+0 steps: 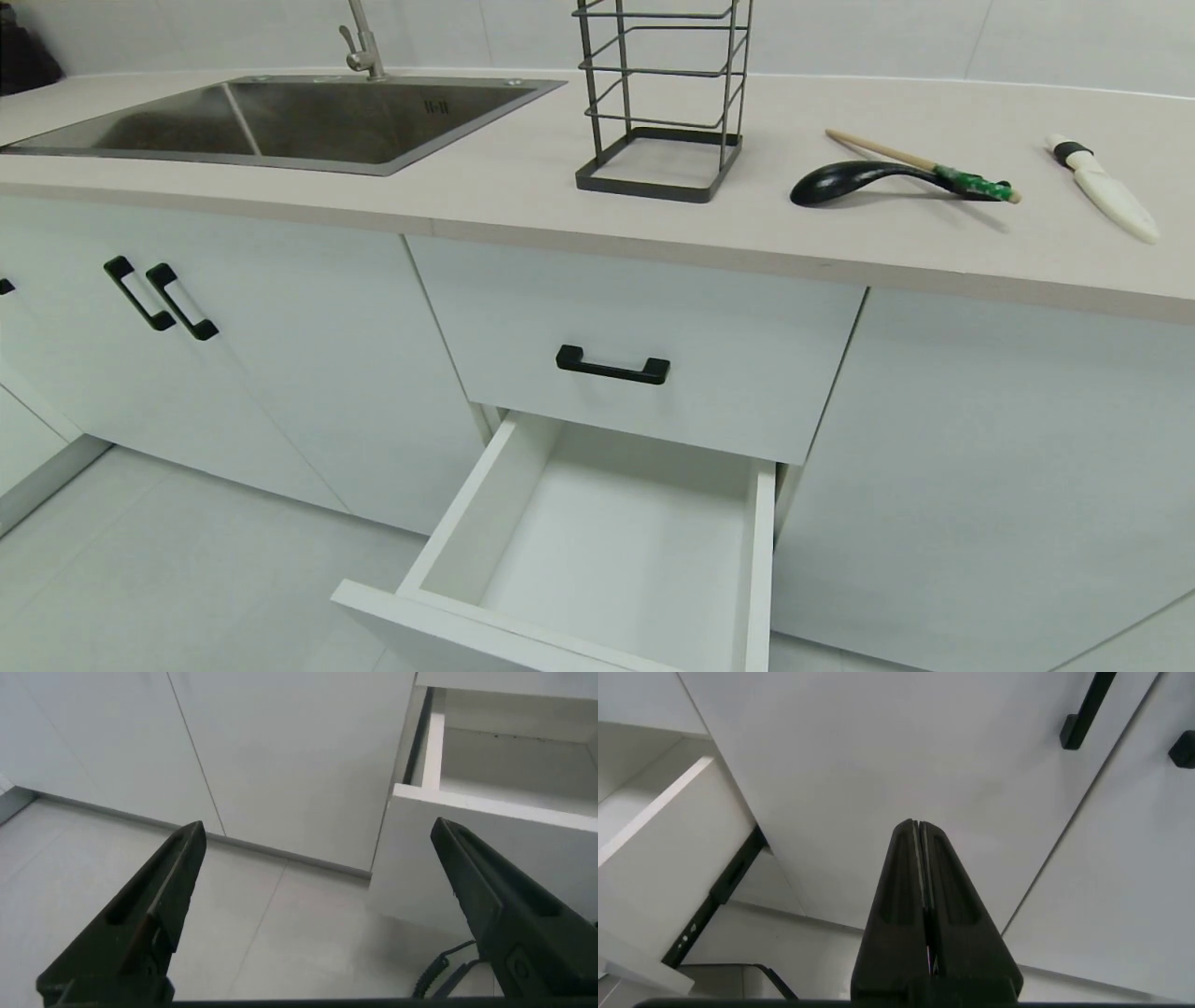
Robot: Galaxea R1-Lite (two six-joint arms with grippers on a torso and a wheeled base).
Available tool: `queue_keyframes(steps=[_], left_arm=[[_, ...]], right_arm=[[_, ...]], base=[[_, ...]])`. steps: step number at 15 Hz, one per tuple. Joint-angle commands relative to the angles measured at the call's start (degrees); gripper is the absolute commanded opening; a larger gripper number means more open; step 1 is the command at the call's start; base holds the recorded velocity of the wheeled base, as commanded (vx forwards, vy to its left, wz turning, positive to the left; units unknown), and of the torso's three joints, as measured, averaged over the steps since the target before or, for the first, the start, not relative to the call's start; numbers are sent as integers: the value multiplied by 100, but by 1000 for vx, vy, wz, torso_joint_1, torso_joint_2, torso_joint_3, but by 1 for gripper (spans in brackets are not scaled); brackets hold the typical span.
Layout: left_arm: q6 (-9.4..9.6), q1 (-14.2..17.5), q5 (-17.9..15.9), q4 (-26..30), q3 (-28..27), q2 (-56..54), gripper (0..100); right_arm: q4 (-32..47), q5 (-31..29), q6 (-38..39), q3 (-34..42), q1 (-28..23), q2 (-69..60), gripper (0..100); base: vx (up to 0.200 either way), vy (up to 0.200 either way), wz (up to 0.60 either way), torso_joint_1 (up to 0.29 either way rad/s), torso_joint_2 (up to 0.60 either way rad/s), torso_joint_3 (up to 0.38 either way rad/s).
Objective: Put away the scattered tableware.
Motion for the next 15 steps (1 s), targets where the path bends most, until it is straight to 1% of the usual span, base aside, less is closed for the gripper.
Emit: queue_keyframes(steps=[1,3,6,7,13,15], left_arm=[[-12,2,0,2,0,10,100],[-30,2,-9,2,0,10,100],[-21,2,-9,2,0,10,100],[-74,2,-9,2,0,10,100],[-91,2,-9,2,0,10,100],[-232,2,0,2,0,10,100]], right_arm=[[2,0,0,0,0,7,0],[2,0,0,0,0,7,0],[2,0,0,0,0,7,0],[2,0,-18,0,0,7,0],[2,0,-44,0,0,7,0],[2,0,-35,0,0,7,0]], base=[[0,0,0,0,0,0],[0,0,0,102,-132,-29],[0,0,0,224,-71,-92],[0,0,0,256,-246,-198],[0,0,0,221,-576,-204],[0,0,0,224,-491,-222]])
